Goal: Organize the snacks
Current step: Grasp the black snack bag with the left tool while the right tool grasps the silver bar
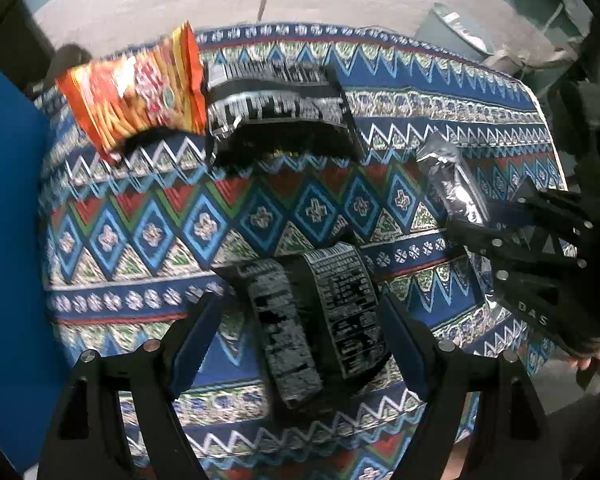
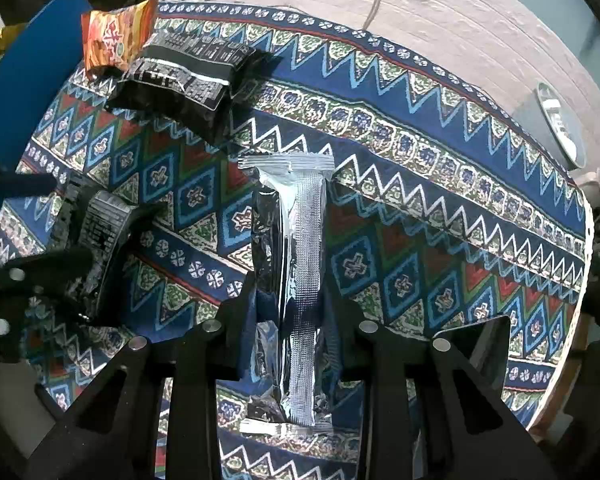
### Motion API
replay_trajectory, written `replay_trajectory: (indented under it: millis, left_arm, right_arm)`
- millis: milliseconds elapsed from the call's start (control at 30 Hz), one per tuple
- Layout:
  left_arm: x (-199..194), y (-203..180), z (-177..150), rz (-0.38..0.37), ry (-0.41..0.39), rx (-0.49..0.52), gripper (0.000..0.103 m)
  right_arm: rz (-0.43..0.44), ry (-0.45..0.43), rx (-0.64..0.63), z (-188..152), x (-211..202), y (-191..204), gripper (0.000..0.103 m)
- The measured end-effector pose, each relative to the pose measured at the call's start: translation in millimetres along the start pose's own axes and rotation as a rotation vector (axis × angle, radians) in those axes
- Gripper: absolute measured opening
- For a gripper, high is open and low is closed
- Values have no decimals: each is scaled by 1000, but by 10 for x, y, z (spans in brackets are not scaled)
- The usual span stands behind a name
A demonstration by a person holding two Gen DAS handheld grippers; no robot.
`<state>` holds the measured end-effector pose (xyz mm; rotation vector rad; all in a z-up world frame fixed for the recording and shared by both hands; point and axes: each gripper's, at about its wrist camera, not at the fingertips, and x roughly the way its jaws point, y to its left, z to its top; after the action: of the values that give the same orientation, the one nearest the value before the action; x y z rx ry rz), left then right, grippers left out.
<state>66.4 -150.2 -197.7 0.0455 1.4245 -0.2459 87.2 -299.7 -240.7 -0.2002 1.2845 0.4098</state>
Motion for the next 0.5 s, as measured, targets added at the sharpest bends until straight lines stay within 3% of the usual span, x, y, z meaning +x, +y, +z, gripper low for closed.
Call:
replay_trajectory:
  millis: [367, 500]
  left_arm:
    - [416, -193, -2, 52, 66, 28, 87]
    - [484, -289, 1, 70, 38, 77, 87]
  right_arm:
    - [20, -25, 13, 6, -149, -170, 28]
    - [24, -32, 14, 22, -209, -198, 28]
